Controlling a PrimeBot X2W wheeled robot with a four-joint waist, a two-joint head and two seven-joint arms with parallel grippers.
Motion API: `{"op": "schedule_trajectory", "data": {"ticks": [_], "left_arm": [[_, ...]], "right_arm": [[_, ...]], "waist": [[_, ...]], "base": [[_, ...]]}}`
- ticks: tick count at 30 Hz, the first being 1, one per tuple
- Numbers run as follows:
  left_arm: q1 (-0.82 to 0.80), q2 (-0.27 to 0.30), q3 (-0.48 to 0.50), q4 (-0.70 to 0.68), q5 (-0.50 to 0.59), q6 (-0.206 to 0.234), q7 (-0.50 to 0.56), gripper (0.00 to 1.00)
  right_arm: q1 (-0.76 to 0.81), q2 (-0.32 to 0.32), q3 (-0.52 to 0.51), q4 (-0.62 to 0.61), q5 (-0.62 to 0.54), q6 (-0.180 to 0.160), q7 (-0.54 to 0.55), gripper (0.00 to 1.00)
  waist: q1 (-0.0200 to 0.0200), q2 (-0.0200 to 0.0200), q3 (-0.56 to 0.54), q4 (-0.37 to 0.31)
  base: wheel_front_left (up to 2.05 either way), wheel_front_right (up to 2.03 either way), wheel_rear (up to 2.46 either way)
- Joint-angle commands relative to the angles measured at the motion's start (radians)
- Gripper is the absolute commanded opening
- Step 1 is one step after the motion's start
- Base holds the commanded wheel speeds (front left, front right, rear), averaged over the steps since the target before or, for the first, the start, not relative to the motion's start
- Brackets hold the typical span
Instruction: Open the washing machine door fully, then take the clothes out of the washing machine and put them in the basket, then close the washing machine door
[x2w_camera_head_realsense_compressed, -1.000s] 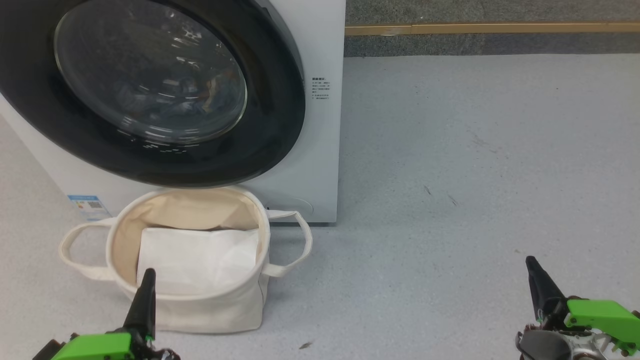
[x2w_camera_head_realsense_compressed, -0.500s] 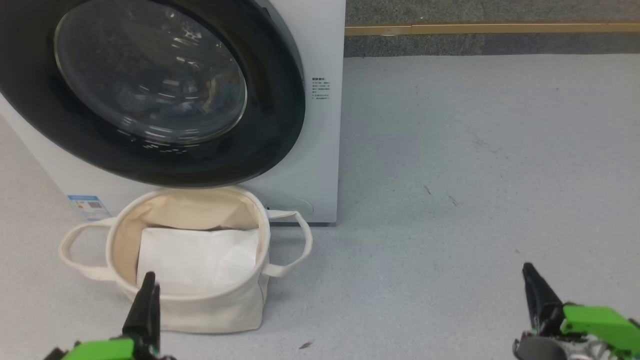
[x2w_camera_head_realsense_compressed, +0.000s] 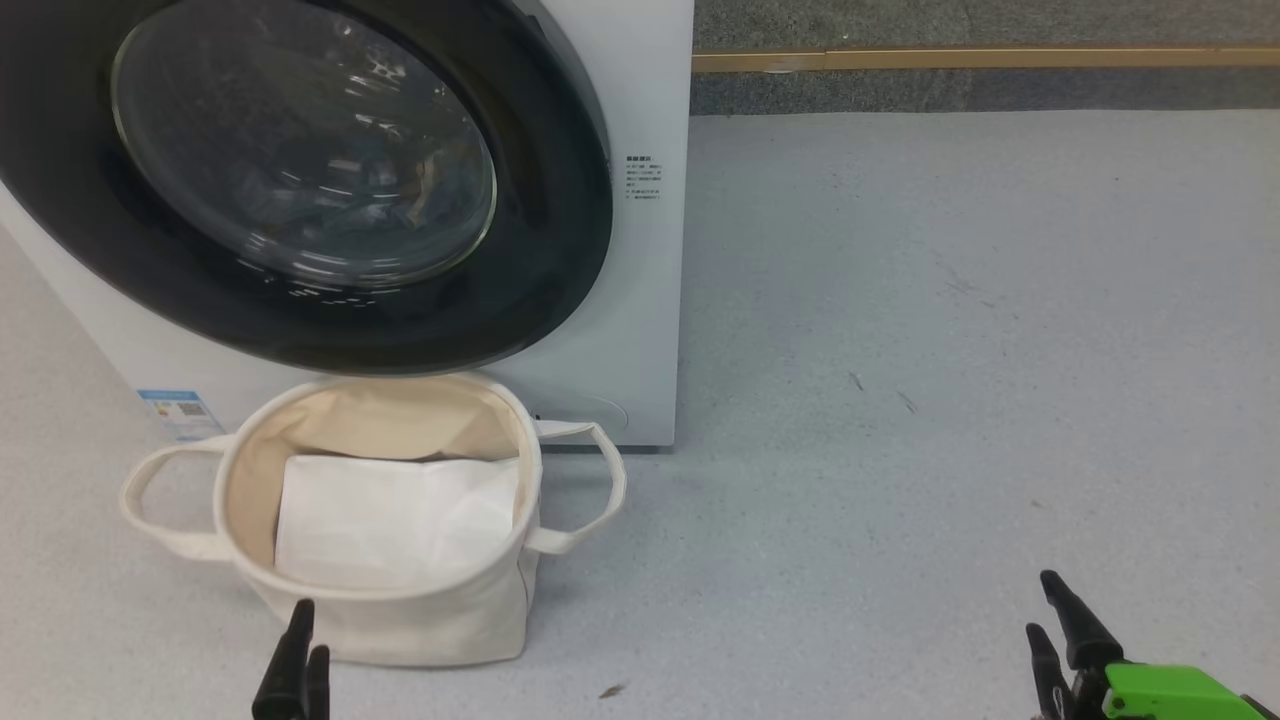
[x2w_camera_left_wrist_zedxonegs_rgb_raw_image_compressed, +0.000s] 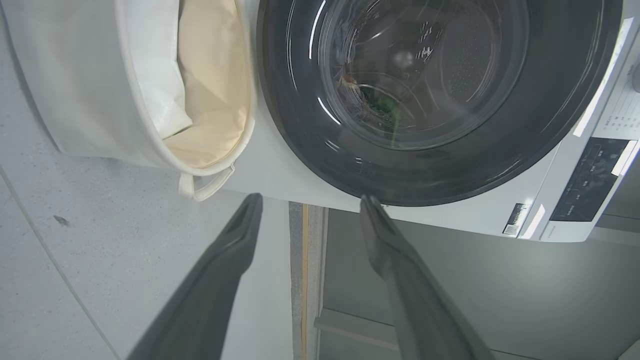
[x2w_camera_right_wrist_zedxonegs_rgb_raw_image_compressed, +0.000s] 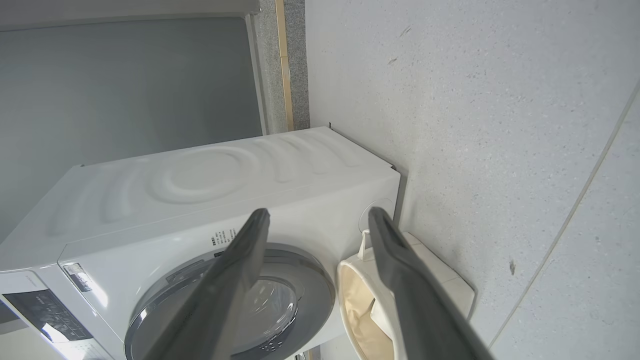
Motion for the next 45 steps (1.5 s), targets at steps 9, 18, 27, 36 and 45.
{"op": "schedule_trajectory", "data": {"ticks": [9, 18, 27, 36, 45], "left_arm": [[-0.075, 0.029, -0.020, -0.053, 0.094, 0.002, -0.034, 1.00], [-0.104, 0.073, -0.071, -0.076, 0.230, 0.021, -0.058, 1.00], [-0.127, 0.121, -0.130, -0.086, 0.388, 0.051, -0.083, 1.00], [-0.149, 0.147, -0.184, -0.081, 0.516, 0.080, -0.107, 1.00], [-0.170, 0.172, -0.216, -0.081, 0.614, 0.100, -0.135, 1.00]], "right_arm": [[-0.074, -0.012, 0.019, -0.059, -0.115, 0.001, -0.035, 1.00], [-0.102, -0.028, 0.060, -0.087, -0.312, 0.001, -0.062, 1.00], [-0.124, -0.036, 0.097, -0.109, -0.503, 0.001, -0.088, 1.00], [-0.138, -0.037, 0.117, -0.109, -0.628, 0.001, -0.111, 1.00], [-0.153, -0.034, 0.132, -0.126, -0.745, 0.001, -0.138, 1.00]], "waist": [[-0.0007, 0.0000, 0.006, 0.003], [-0.0007, 0.0000, 0.010, 0.003], [-0.0007, 0.0000, 0.011, 0.002], [-0.0007, 0.0000, 0.004, 0.000], [-0.0007, 0.0000, 0.000, 0.003]], "base": [[0.00, 0.00, 0.00], [0.00, 0.00, 0.00], [0.00, 0.00, 0.00], [0.00, 0.00, 0.00], [0.00, 0.00, 0.00]]}}
